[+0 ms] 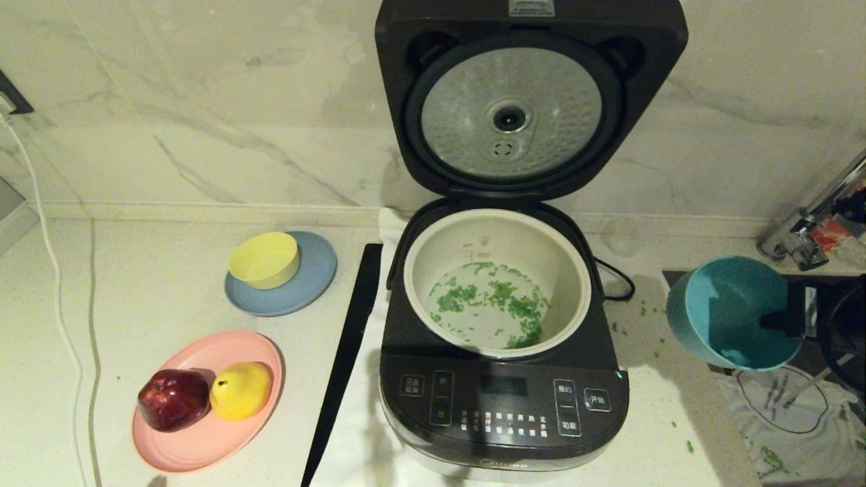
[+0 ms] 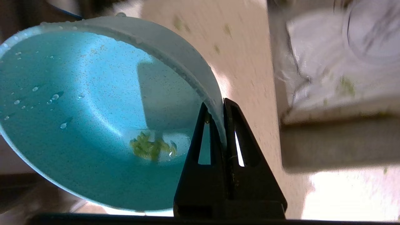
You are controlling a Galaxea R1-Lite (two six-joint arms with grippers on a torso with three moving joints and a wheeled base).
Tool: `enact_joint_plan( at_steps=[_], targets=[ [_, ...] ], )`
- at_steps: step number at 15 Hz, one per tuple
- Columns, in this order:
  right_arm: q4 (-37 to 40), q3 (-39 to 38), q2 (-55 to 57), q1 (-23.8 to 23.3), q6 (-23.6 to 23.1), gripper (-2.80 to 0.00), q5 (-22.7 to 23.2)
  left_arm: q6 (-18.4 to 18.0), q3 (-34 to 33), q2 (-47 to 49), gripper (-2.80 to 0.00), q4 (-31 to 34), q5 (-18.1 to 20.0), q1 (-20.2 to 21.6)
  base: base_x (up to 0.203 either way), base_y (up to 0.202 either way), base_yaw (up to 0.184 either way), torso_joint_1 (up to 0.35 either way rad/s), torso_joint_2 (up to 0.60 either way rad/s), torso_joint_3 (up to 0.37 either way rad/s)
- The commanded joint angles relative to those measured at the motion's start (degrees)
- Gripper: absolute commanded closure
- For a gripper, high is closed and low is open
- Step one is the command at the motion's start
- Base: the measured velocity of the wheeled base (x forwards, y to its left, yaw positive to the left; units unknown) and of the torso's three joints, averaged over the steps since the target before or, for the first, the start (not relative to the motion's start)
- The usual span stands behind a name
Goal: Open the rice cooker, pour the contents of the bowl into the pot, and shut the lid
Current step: Place the bowl on the table
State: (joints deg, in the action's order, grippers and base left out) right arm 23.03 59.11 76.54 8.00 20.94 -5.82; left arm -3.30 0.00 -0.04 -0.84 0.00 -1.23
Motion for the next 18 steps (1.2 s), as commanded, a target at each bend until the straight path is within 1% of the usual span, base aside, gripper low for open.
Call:
enact_joint_plan(
  at_steps=[1,2,6,9,11,18],
  targets=[
    [-0.6,-2.7,5.8,-1.6,0.2,0.0,0.7,0.0,-0.5,-0.1,0.0,0.0,0.0,0.0,0.0,0.0,0.0,0.0,0.0,0.0],
    [-2.0,-4.2,7.8,-1.7,0.2,0.0,0.9,0.0,-0.5,-0.1,0.0,0.0,0.0,0.0,0.0,0.0,0.0,0.0,0.0,0.0],
    [-11.7,-11.7,14.7,-1.7,0.3,0.0,1.2,0.0,-0.5,-0.1,0.0,0.0,0.0,0.0,0.0,0.0,0.0,0.0,0.0,0.0],
    [-16.0,-14.4,19.9,-1.4,0.7,0.0,1.2,0.1,-0.5,-0.1,0.0,0.0,0.0,0.0,0.0,0.0,0.0,0.0,0.0,0.0],
    [-16.5,-14.6,21.6,-1.0,2.1,0.0,2.0,0.0,-0.5,-0.1,0.0,0.0,0.0,0.0,0.0,0.0,0.0,0.0,0.0,0.0],
    [-17.2,-14.9,25.0,-0.5,2.9,0.0,2.7,0.0,-0.5,-0.1,0.0,0.0,0.0,0.0,0.0,0.0,0.0,0.0,0.0,0.0]
  ],
)
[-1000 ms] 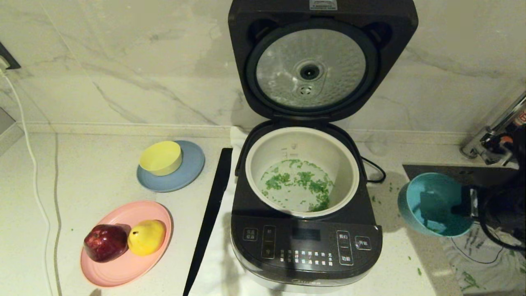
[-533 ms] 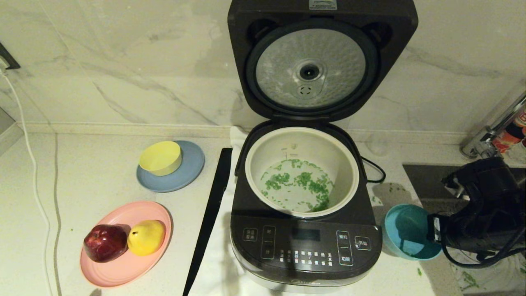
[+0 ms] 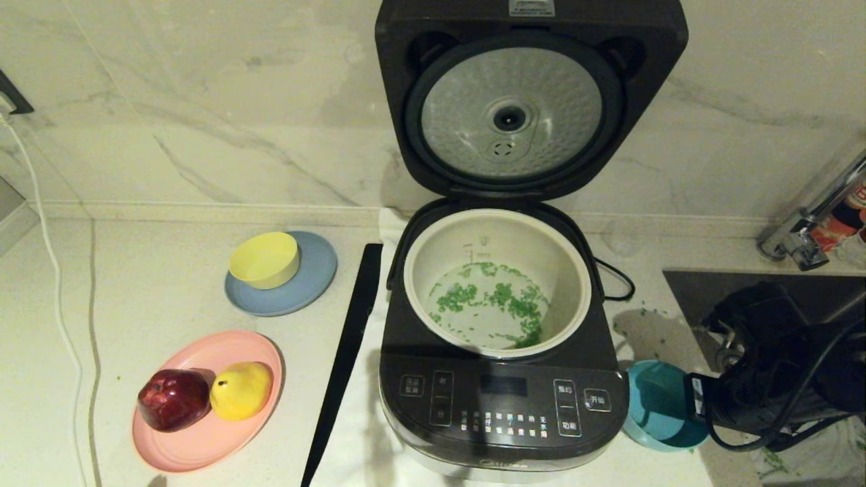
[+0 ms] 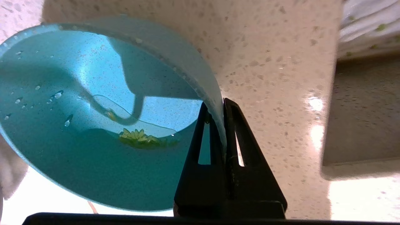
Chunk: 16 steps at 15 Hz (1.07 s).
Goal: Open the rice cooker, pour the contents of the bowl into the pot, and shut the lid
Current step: Place the bowl on the table, then turn off the tap
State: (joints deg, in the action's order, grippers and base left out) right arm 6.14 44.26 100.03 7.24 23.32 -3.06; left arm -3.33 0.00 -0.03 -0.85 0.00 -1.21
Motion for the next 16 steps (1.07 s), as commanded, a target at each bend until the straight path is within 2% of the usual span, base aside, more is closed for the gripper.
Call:
enact_joint_plan(
  at_steps=[1,4,5,8,12,14,15,16],
  targets=[
    [-1.3,-0.1,2.2,0.6,1.0,0.0,-0.2,0.0,-0.5,-0.1,0.0,0.0,0.0,0.0,0.0,0.0,0.0,0.0,0.0,0.0],
    [-2.5,-0.6,3.3,0.7,1.3,0.0,-0.3,0.1,-0.5,-0.1,0.0,0.0,0.0,0.1,0.0,0.0,0.0,0.0,0.0,0.0],
    [-2.6,-0.4,2.6,0.7,1.7,-2.8,-0.4,0.1,-0.5,-0.1,0.0,0.0,0.0,0.0,0.0,0.0,0.0,0.0,0.0,0.0],
    [-2.8,0.1,-2.5,0.6,5.1,-2.8,-0.3,0.0,-0.5,-0.1,0.0,0.0,0.0,0.0,0.0,0.0,0.0,0.0,0.0,0.0],
    [-2.2,0.3,-13.7,0.1,5.8,-2.8,-0.2,0.0,-0.5,-0.1,0.0,0.0,0.0,0.0,0.0,0.0,0.0,0.0,0.0,0.0],
    [-1.6,1.8,-20.5,-1.6,5.8,-2.8,-0.6,0.0,-0.5,-0.1,0.0,0.1,0.0,0.0,0.0,0.0,0.0,0.0,0.0,0.0],
    [-0.8,2.9,-22.4,-3.7,5.5,0.0,-1.0,0.0,-0.5,-0.1,0.0,0.0,0.0,0.0,0.0,0.0,0.0,0.0,0.0,0.0],
    [0.3,3.9,-23.4,-5.8,4.9,0.0,-1.9,0.0,-0.5,-0.1,0.0,0.0,0.0,0.0,0.0,0.0,0.0,0.0,0.0,0.0]
  ],
)
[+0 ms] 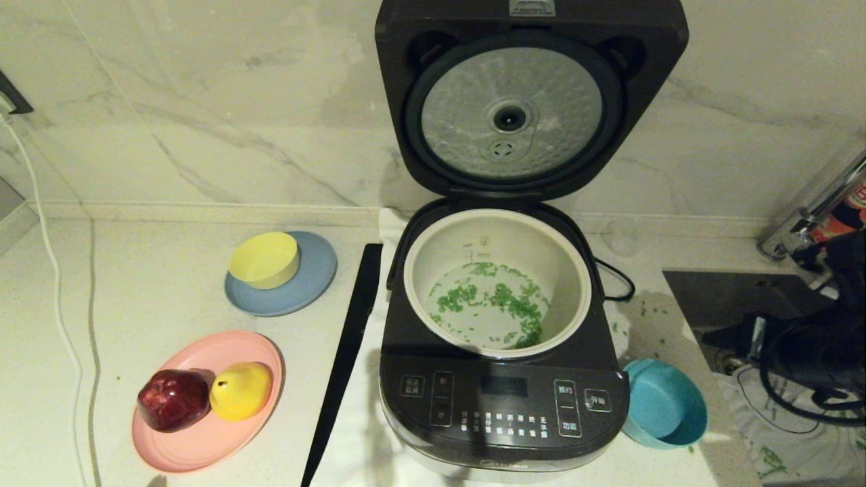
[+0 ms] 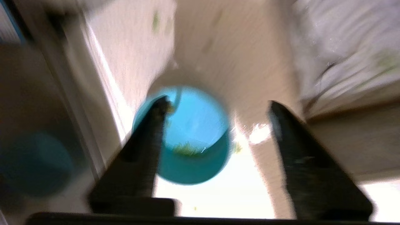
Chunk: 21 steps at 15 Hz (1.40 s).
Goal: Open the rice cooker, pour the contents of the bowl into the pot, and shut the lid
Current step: Turn off the tap
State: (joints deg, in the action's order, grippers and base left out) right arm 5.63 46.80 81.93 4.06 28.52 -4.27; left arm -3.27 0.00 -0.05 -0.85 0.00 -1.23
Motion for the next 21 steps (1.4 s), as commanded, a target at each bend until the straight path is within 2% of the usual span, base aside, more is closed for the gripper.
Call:
enact_joint_plan(
  at_steps=[1,5,8,10,16,21],
  targets=[
    [1.2,1.9,-4.9,-4.6,-0.9,0.0,-2.0,-0.1,-0.5,-0.1,0.0,0.0,0.0,0.0,0.0,0.0,0.0,0.0,0.0,0.0],
    [-2.1,2.2,0.5,-14.5,-2.8,0.0,-6.3,-0.1,-0.5,-0.1,0.0,0.0,0.0,0.0,0.0,0.0,0.0,0.0,0.0,0.0],
    [-9.8,1.3,6.3,-19.9,-3.8,0.0,-11.7,-0.1,-0.5,-0.1,0.0,0.0,0.0,0.0,0.0,0.0,0.0,0.0,0.0,0.0],
    [-18.0,0.8,10.7,-22.3,-5.0,0.0,-16.2,0.0,-0.5,-0.1,0.0,0.0,0.0,0.0,0.0,0.0,0.0,0.0,0.0,0.0],
    [-38.4,-0.3,21.1,-23.6,-9.3,0.0,-25.0,-0.1,-0.5,-0.1,0.0,0.0,0.0,0.0,0.0,0.0,0.0,0.0,0.0,0.0],
    [-58.8,1.4,31.0,-23.6,-17.0,0.0,-30.3,0.0,-0.5,-0.1,0.0,0.0,0.0,0.0,0.0,0.0,0.0,0.0,0.0,0.0]
  ],
)
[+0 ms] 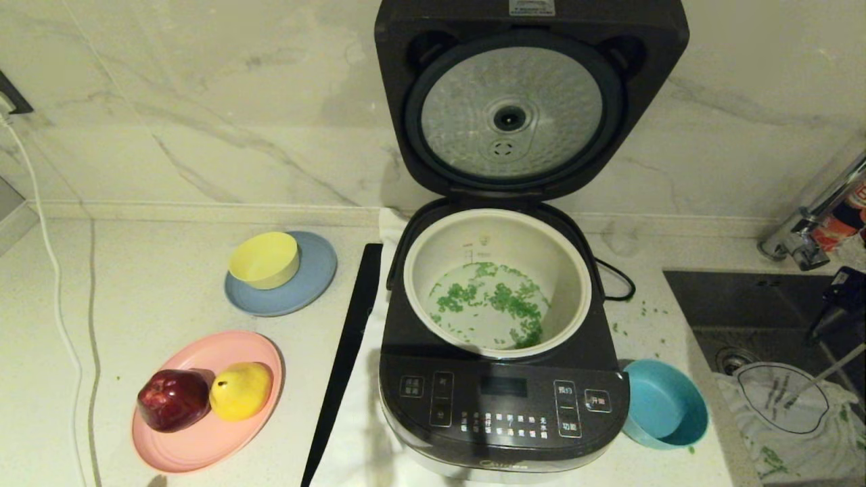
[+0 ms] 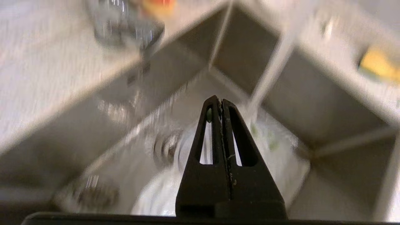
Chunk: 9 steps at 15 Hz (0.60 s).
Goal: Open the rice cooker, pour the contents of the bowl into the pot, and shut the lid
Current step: Turn off the tap
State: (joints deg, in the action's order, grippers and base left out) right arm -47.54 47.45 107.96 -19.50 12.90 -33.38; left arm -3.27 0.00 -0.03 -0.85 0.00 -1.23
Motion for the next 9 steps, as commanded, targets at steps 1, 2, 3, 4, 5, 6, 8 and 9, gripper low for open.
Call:
enact_joint_plan(
  at_steps=[1,2,3,4,5,6,8,9],
  targets=[
    [-8.7,1.3,6.7,0.0,-3.3,0.0,-2.7,0.0,-0.5,-0.1,0.0,0.1,0.0,0.0,0.0,0.0,0.0,0.0,0.0,0.0],
    [-11.3,1.4,8.3,0.0,-4.9,0.0,-3.4,0.0,-0.5,-0.1,0.0,0.0,0.0,0.0,0.0,0.0,0.0,0.0,0.0,0.0],
    [-13.9,1.7,9.9,0.0,-6.3,0.0,-3.7,0.0,-0.5,-0.1,0.0,0.0,0.0,0.0,0.0,0.0,0.0,0.0,0.0,0.0],
    [-16.4,2.4,11.5,0.0,-7.7,0.0,-3.8,0.0,-0.5,-0.1,0.0,0.0,0.0,0.0,0.0,0.0,0.0,0.0,0.0,0.0],
    [-18.6,3.3,13.4,0.0,-9.3,0.0,-3.8,0.0,-0.5,-0.1,0.0,0.0,0.0,0.0,0.0,0.0,0.0,0.0,0.0,0.0],
    [-20.1,4.2,15.0,0.0,-10.4,0.0,-3.9,-0.1,-0.5,-0.1,0.0,0.0,0.0,0.0,0.0,0.0,0.0,0.0,0.0,0.0],
    [-21.9,5.8,17.9,0.2,-11.0,0.0,-4.5,0.0,-0.5,-0.1,0.0,0.0,0.0,0.0,0.0,0.0,0.0,0.0,0.0,0.0],
    [-22.8,7.2,19.1,0.2,-11.3,0.0,-4.7,-0.1,-0.5,-0.1,0.0,0.0,0.0,0.0,0.0,0.0,0.0,0.0,0.0,0.0]
  ],
)
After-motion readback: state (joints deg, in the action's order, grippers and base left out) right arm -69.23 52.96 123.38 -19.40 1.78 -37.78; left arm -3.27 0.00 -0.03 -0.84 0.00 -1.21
